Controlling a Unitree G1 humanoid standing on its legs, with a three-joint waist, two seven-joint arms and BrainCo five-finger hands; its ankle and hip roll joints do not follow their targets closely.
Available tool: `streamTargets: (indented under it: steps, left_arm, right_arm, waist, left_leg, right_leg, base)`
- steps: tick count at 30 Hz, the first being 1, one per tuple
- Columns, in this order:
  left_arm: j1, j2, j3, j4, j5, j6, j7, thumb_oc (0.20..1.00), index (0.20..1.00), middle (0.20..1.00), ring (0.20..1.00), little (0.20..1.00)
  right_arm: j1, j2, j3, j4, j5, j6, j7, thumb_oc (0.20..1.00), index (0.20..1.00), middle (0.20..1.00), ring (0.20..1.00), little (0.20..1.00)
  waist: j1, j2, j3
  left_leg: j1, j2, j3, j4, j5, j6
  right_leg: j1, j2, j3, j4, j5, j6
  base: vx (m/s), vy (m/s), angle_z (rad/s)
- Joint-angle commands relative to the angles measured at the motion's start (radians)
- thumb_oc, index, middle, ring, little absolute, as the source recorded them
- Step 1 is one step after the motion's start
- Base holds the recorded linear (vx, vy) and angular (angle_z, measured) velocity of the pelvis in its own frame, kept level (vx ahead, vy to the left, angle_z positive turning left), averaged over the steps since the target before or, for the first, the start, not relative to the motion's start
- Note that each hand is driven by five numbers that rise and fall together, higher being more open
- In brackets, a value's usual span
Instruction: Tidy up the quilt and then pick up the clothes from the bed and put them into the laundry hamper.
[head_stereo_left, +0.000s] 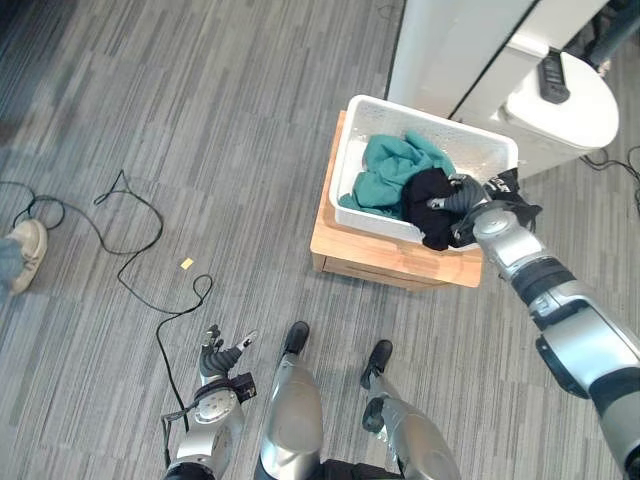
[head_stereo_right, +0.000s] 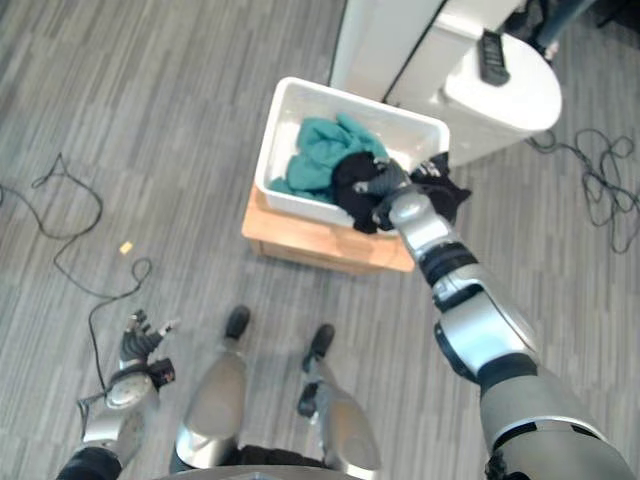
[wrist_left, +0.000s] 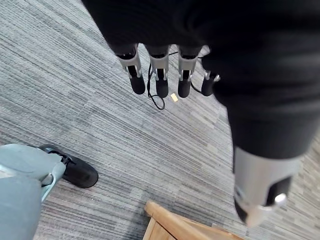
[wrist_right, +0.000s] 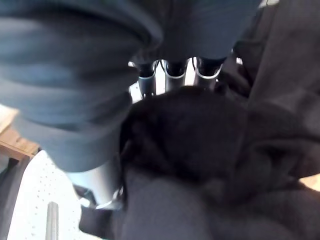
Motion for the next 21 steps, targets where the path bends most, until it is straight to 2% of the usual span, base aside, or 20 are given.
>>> streamTargets:
  steps: [1, 6, 9, 10, 16, 17, 18, 19, 20, 21]
  left_arm:
    - [0.038, 0.042, -0.033, -0.071, -0.028, -0.028, -0.022, 1.000, 1.000, 1.000, 1.000, 1.000]
    - [0.043, 0.045, -0.037, -0.084, 0.008, -0.036, -0.034, 1.000, 1.000, 1.000, 1.000, 1.000]
    - [0.048, 0.059, -0.034, -0.110, 0.009, -0.044, -0.022, 1.000, 1.000, 1.000, 1.000, 1.000]
    - [0.049, 0.060, -0.034, -0.113, 0.011, -0.043, -0.020, 1.000, 1.000, 1.000, 1.000, 1.000]
    - [0.077, 0.049, -0.022, -0.119, 0.031, -0.053, -0.011, 1.000, 1.000, 1.000, 1.000, 1.000]
    - [0.083, 0.046, -0.016, -0.112, 0.040, -0.060, -0.011, 1.000, 1.000, 1.000, 1.000, 1.000]
    - [0.095, 0.048, -0.007, -0.103, 0.057, -0.074, -0.005, 1.000, 1.000, 1.000, 1.000, 1.000]
    - [0.097, 0.048, -0.006, -0.100, 0.060, -0.077, -0.003, 1.000, 1.000, 1.000, 1.000, 1.000]
    - [0.109, 0.045, 0.002, -0.080, 0.087, -0.091, 0.012, 1.000, 1.000, 1.000, 1.000, 1.000]
    - [0.112, 0.044, 0.004, -0.074, 0.088, -0.096, 0.017, 1.000, 1.000, 1.000, 1.000, 1.000]
  right_arm:
    - [-0.134, -0.057, 0.027, 0.039, 0.007, -0.014, -0.060, 1.000, 1.000, 1.000, 1.000, 1.000]
    - [-0.132, -0.045, 0.008, 0.080, 0.061, -0.080, -0.108, 1.000, 1.000, 1.000, 1.000, 1.000]
    - [-0.113, -0.050, -0.038, 0.030, 0.104, -0.154, -0.150, 1.000, 1.000, 1.000, 1.000, 1.000]
    - [-0.110, -0.051, -0.039, 0.022, 0.107, -0.154, -0.152, 1.000, 1.000, 1.000, 1.000, 1.000]
    - [-0.053, -0.109, -0.103, -0.124, 0.145, -0.205, -0.168, 1.000, 1.000, 1.000, 1.000, 1.000]
    - [-0.024, -0.127, -0.129, -0.184, 0.153, -0.210, -0.181, 1.000, 1.000, 1.000, 1.000, 1.000]
    - [0.019, -0.154, -0.174, -0.259, 0.183, -0.209, -0.203, 1.000, 1.000, 1.000, 1.000, 1.000]
    - [0.032, -0.162, -0.186, -0.282, 0.187, -0.199, -0.201, 1.000, 1.000, 1.000, 1.000, 1.000]
    - [0.104, -0.194, -0.244, -0.370, 0.217, -0.185, -0.211, 1.000, 1.000, 1.000, 1.000, 1.000]
    - [0.130, -0.203, -0.262, -0.397, 0.215, -0.178, -0.208, 1.000, 1.000, 1.000, 1.000, 1.000]
  waist:
    - [0.014, 0.022, -0.005]
    - [0.025, 0.014, -0.005]
    - [0.017, -0.002, -0.026]
    - [0.015, -0.003, -0.028]
    - [-0.027, -0.014, -0.068]
    - [-0.045, -0.015, -0.078]
    - [-0.067, -0.016, -0.091]
    - [-0.072, -0.016, -0.094]
    - [-0.100, -0.017, -0.111]
    - [-0.108, -0.017, -0.116]
  left_leg:
    - [-0.003, -0.010, 0.063, -0.062, -0.011, 0.030]
    - [0.012, -0.015, 0.056, -0.056, -0.016, 0.034]
    - [0.039, -0.015, 0.053, -0.056, -0.023, 0.038]
    - [0.042, -0.015, 0.052, -0.057, -0.024, 0.038]
    - [0.098, -0.012, 0.061, -0.063, -0.034, 0.052]
    - [0.112, -0.008, 0.072, -0.061, -0.039, 0.055]
    - [0.130, -0.003, 0.085, -0.061, -0.047, 0.059]
    - [0.133, -0.003, 0.087, -0.061, -0.049, 0.059]
    - [0.146, -0.002, 0.096, -0.061, -0.057, 0.061]
    - [0.149, -0.003, 0.098, -0.062, -0.059, 0.061]
  right_leg:
    - [0.074, -0.053, -0.010, -0.006, -0.078, 0.106]
    - [0.092, -0.054, -0.004, -0.007, -0.078, 0.107]
    - [0.115, -0.051, 0.016, -0.001, -0.080, 0.112]
    - [0.116, -0.051, 0.018, 0.000, -0.080, 0.113]
    - [0.138, -0.048, 0.067, 0.021, -0.085, 0.117]
    - [0.141, -0.048, 0.081, 0.024, -0.085, 0.119]
    - [0.148, -0.047, 0.097, 0.026, -0.085, 0.122]
    - [0.149, -0.046, 0.100, 0.026, -0.086, 0.123]
    - [0.151, -0.044, 0.116, 0.029, -0.089, 0.128]
    - [0.151, -0.044, 0.120, 0.030, -0.090, 0.130]
  base:
    - [-0.04, 0.025, 0.07]
    - [-0.02, 0.002, 0.05]
    - [0.00, -0.019, -0.02]
    - [0.02, -0.016, -0.09]
    - [0.04, 0.030, -0.19]
    - [0.06, 0.037, -0.20]
    - [0.06, 0.030, -0.22]
    - [0.06, 0.027, -0.27]
    - [0.04, 0.022, -0.30]
    - [0.04, 0.032, -0.30]
